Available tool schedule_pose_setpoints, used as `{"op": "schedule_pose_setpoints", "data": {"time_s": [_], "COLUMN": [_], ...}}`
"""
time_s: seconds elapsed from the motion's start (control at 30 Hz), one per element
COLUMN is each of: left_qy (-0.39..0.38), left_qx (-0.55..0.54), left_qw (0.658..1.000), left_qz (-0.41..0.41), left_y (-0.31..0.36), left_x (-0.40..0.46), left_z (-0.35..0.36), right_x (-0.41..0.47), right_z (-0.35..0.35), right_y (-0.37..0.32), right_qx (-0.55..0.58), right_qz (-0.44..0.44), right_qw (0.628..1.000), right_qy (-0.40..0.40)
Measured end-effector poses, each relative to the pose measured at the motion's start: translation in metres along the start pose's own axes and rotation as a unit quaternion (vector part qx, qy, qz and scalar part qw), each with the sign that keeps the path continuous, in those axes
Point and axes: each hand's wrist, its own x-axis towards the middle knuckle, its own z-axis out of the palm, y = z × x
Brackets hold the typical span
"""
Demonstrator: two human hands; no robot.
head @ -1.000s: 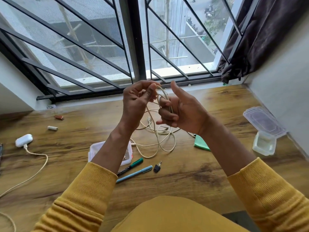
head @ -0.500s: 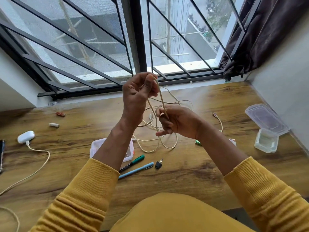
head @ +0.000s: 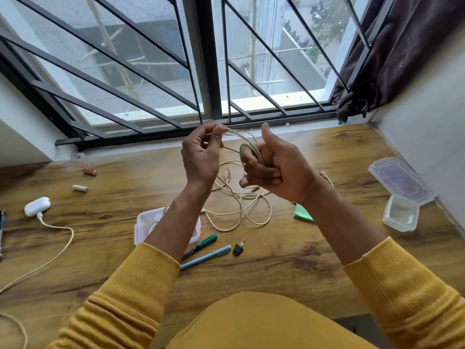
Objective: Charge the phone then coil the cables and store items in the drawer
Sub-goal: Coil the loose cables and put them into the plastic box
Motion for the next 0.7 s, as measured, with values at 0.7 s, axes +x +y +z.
{"op": "schedule_pose_setpoints", "data": {"time_s": [0.7], "left_qy": [-0.282], "left_qx": [0.094], "left_qw": [0.953], "left_qz": [-0.065], "left_y": [-0.001], "left_x": [-0.052], "left_z": [0.005], "right_x": [0.026], "right_z": [0.004], "right_y": [-0.034], "right_qx": [-0.116], "right_qz": [-0.208], "right_qw": [0.932], "right_qy": [0.273]}}
